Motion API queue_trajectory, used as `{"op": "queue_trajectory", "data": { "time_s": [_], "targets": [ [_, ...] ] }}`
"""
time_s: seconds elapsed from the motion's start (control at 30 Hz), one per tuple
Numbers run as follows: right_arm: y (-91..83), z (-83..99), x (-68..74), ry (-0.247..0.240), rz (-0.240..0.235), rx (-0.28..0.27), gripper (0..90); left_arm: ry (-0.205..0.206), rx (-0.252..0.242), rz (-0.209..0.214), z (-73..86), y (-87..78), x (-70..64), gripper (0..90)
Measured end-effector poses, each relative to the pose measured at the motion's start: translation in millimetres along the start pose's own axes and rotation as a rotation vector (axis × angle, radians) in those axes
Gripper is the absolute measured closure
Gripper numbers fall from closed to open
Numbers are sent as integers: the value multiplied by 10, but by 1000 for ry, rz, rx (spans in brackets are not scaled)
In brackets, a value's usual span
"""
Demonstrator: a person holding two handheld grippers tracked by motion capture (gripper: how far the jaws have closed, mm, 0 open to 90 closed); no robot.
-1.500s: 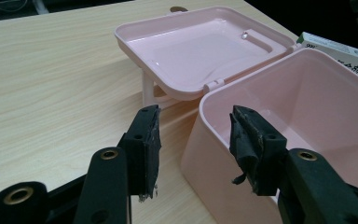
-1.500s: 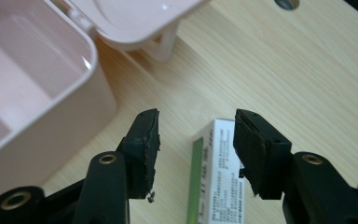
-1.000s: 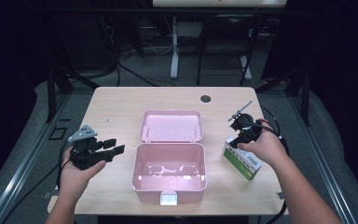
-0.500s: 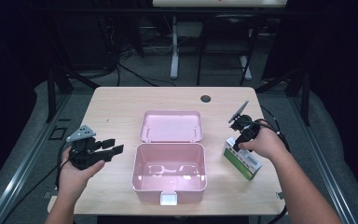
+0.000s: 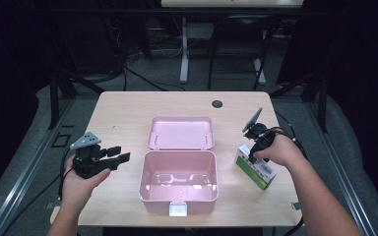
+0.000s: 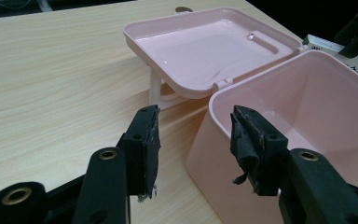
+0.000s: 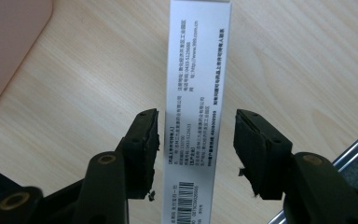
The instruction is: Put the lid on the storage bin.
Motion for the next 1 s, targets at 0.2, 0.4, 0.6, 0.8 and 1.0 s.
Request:
{"op": "queue_trajectory", "data": {
  "time_s": [0.2, 0.4, 0.6, 0.8, 1.0],
  "targets": [
    [79, 21, 22, -9, -3, 35, 505, -2, -5, -2, 0, -6, 7, 520],
    [155, 37, 37, -9, -8, 64, 521, -4, -3, -2, 2, 1, 10, 519],
    [198, 35, 31, 0, -9, 63, 558, -3, -2, -3, 4, 2, 16, 518],
    [232, 39, 19, 5, -9, 70, 572, -5, 0, -3, 6, -3, 21, 518],
    [267, 45, 6, 12, -10, 70, 592, -8, 0, -7, 7, -1, 27, 516]
  ]
}}
Point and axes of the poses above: each handheld gripper's, and its own axes: y roughly forward along the jaws, z roughly out of its underside, x roughly to its left, the point moved 6 cm from there along y, roughly forward along the jaws, and after that the axes turned 2 degrees about y, right-handed, at the moved point
